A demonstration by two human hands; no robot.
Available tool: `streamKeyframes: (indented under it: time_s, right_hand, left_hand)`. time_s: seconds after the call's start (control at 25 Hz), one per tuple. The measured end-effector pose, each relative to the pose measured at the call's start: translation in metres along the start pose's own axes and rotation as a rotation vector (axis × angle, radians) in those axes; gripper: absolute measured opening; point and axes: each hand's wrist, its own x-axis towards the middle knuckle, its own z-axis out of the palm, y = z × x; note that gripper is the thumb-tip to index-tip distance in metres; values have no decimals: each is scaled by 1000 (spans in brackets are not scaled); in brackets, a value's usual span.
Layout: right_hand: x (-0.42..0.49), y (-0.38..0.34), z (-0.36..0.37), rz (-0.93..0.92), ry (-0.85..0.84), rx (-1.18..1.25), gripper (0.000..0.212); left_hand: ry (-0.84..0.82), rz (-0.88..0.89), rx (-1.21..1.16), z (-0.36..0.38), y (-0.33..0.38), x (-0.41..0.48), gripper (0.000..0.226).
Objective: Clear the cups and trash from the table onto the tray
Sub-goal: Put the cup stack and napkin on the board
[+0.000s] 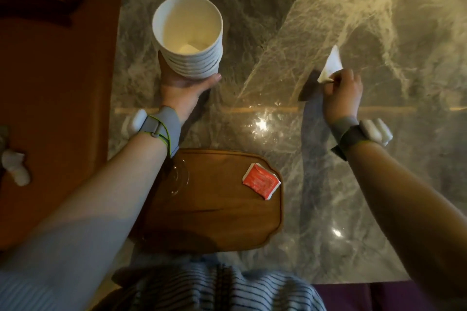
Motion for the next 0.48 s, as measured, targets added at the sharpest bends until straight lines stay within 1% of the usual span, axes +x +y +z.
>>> streamKeyframes:
  time_s: [0.08, 0.16, 0.28, 0.36, 0.4, 0.48]
  right_hand:
    - [-34, -11, -10, -58, 50, 101, 18]
    - [-71, -23, -18, -111, 73, 174, 14]
    - [-122, -36, -25, -175, 60, 233, 10]
    - [-154, -41, -28, -240, 24, 230, 12]
    - [-168, -42, -30, -281, -5, 217, 16]
    - [-191, -42, -32, -373, -70, 164, 23]
  left_hand:
    - [-54, 68, 34, -15, 12, -24, 87]
    - [-102, 77, 66, -33, 15, -53, 85]
    - [-152, -53, 117, -54, 8, -103, 72]
    - [-186, -92, 173, -65, -1, -137, 78]
    - [-203, -110, 175, -69, -5, -153, 78]
    - [-252, -144, 85, -75, -11, -180, 69]
